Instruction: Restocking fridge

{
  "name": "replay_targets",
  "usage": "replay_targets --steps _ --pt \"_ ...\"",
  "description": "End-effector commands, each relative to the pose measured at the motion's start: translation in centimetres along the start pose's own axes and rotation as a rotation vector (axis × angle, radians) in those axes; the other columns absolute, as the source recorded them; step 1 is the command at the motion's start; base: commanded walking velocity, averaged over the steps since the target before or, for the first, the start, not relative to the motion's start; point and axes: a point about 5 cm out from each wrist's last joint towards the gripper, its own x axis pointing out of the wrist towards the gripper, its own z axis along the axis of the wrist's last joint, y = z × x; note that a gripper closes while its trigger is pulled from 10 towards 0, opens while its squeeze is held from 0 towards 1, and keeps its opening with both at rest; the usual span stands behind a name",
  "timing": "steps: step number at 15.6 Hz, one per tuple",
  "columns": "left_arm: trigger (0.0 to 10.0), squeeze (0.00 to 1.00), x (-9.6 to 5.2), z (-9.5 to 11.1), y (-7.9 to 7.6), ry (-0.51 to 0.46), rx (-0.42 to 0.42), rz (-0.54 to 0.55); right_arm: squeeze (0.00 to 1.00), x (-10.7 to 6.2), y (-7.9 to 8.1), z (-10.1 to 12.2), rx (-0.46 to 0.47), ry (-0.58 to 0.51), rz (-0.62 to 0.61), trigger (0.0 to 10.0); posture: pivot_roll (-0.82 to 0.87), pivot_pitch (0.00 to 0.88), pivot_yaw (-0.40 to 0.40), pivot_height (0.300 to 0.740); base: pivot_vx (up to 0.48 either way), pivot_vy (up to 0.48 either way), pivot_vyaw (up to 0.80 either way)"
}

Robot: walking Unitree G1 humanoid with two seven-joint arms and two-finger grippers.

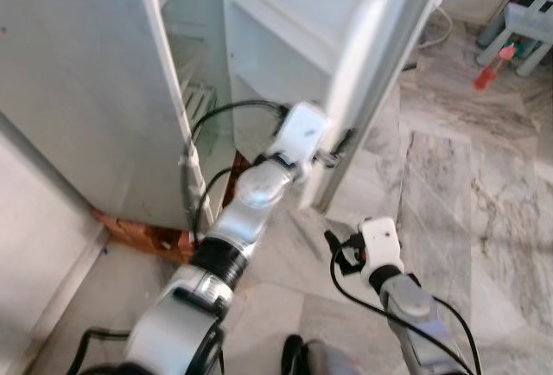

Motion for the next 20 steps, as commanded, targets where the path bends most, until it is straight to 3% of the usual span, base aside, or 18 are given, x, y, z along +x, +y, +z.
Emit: replay_targets --steps 1,2,4,6,8,11,17,20 --pt "10.0 0.0 -0.5 -0.5 0.5 0.013 -0.009 0.022 0.0 -0.1 -0.2 -0.2 0.013 0.008 -0.01 10.0 0.12 0.107 -0.069 0.74 0.0 0.0 0.0" --pt "10.0 0.0 -2.7 -2.7 3.1 0.087 -0.013 0.137 0.0 -0.1 -0.3 0.2 0.009 -0.022 -0.019 10.0 0.13 0.112 -0.073 0.74 0.0 0.0 0.0" --pt "10.0 0.0 -5.7 -4.5 5.4 0.132 -0.017 0.256 0.0 -0.1 -0.4 0.4 0.015 -0.032 -0.021 10.0 0.14 0.119 -0.079 0.74 0.0 0.0 -0.8" --pt "10.0 0.0 -8.5 -5.9 6.3 0.181 -0.025 0.343 0.0 -0.2 -0.4 0.4 0.011 -0.041 -0.017 10.0 0.15 0.133 -0.085 0.74 0.255 0.0 -0.65" --pt "10.0 0.0 -10.8 -6.3 6.2 0.192 0.041 0.356 0.0 -0.3 -0.3 1.1 0.006 -0.093 -0.019 10.0 0.15 0.136 -0.085 0.74 0.292 -0.251 0.0" --pt "10.0 0.0 -12.0 -6.6 6.2 0.213 0.045 0.366 0.0 -0.6 -0.6 1.6 0.008 -0.137 -0.052 10.0 0.14 0.136 -0.083 0.74 0.315 -0.295 0.0" --pt "10.0 0.0 -12.8 -6.3 5.9 0.225 0.036 0.406 0.0 -0.7 -1.0 2.7 0.018 -0.193 -0.089 10.0 0.14 0.14 -0.081 0.74 0.309 -0.36 0.0" --pt "10.0 0.0 -14.6 -6.3 7.0 0.278 0.045 0.517 0.0 -0.4 -1.7 4.2 0.012 -0.249 -0.152 10.0 0.17 0.151 -0.066 0.74 0.311 -0.363 0.0"
